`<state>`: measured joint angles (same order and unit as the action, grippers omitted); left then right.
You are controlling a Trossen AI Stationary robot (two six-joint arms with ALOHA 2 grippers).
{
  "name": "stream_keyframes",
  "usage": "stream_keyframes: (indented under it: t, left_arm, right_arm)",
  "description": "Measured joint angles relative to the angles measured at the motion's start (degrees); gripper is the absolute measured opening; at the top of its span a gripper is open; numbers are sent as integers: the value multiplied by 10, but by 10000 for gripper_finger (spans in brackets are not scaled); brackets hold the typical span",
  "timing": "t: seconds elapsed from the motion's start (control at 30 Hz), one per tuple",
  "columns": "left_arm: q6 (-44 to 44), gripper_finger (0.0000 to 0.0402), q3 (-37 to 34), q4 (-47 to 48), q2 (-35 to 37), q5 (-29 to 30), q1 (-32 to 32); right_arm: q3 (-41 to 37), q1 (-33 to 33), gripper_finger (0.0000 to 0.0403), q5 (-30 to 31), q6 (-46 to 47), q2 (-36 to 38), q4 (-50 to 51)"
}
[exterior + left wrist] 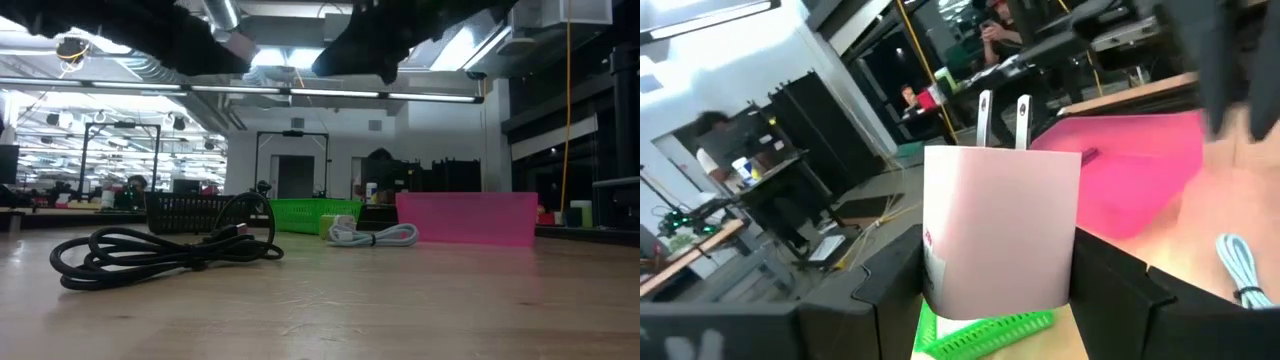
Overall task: Pick and place items into bin
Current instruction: Put the pink charger adapter into the black bin
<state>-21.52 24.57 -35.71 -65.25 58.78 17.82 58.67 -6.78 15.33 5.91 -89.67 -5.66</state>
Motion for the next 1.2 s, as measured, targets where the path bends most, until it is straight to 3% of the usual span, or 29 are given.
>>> stream_keyframes:
  t: [0.07,0.17,0.37,0.53,0.8,1.03,1.2]
  left_arm:
    - [1,199,-12,-1,15,1,5]
    - [1,199,-30,-1,33,1,9]
    - [25,199,-48,14,53,-6,9]
    - [43,199,-48,30,56,-47,10]
    - [92,199,-48,50,56,-45,10]
    - [179,199,-46,126,56,-45,9]
    - [283,199,12,305,56,-50,-5]
  right_arm:
    - [0,-10,9,0,-2,-4,-1]
    - [-24,-21,12,0,2,-5,-29]
    - [-122,-24,3,1,17,-5,-166]
    - [-189,-24,1,2,22,-5,-278]
    - [-221,-24,4,2,14,-5,-307]
    - [-226,-24,5,1,14,-5,-305]
    - [-226,-24,5,1,13,-5,-304]
